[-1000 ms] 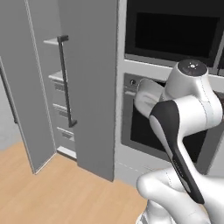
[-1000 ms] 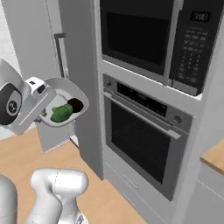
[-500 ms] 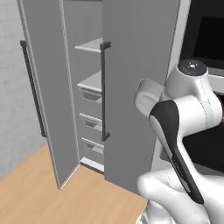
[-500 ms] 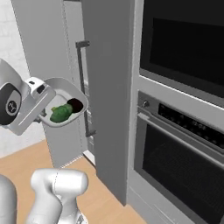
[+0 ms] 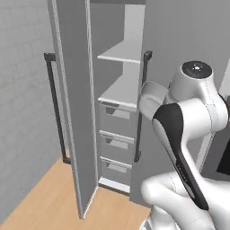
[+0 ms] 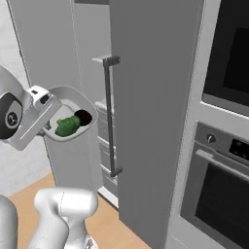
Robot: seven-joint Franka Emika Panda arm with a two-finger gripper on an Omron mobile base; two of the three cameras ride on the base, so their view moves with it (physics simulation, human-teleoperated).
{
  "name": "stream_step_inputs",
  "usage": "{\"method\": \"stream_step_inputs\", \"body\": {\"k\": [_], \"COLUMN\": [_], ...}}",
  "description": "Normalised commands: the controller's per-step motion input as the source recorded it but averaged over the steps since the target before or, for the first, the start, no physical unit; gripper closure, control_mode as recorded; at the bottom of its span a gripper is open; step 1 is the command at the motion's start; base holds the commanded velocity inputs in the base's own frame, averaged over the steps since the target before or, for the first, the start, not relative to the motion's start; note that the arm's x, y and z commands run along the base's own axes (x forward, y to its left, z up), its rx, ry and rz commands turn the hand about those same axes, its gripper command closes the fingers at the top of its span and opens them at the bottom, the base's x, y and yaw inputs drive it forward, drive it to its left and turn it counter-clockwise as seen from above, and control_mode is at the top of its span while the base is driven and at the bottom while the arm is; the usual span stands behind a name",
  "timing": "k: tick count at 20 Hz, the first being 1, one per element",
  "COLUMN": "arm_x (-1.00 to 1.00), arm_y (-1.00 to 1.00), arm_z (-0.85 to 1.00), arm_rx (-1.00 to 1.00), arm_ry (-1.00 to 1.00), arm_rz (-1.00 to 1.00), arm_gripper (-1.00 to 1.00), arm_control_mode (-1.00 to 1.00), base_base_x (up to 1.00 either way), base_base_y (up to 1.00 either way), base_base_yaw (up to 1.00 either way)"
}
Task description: Take the meat container that has the fish and place it on the second highest rack of the freezer. Then take the vegetable container that has the broccoli and avocado and place it on the highest rack of the freezer.
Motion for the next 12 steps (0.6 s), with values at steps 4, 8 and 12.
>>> {"method": "stream_step_inputs", "body": {"k": [4,8,12], "arm_x": [0.0,0.0,0.0], "arm_y": [0.0,0.0,0.0], "arm_z": [0.0,0.0,0.0], "arm_rx": [0.0,0.0,0.0], "arm_ry": [0.0,0.0,0.0], "arm_rz": [0.0,0.0,0.0], "arm_gripper": [1.0,1.0,1.0], "arm_control_mode": [1.0,1.0,1.0], "base_base_x": [1.0,0.98,0.39], "base_base_y": [0.53,0.05,-0.1], "base_base_yaw": [-0.01,0.0,0.05]}}
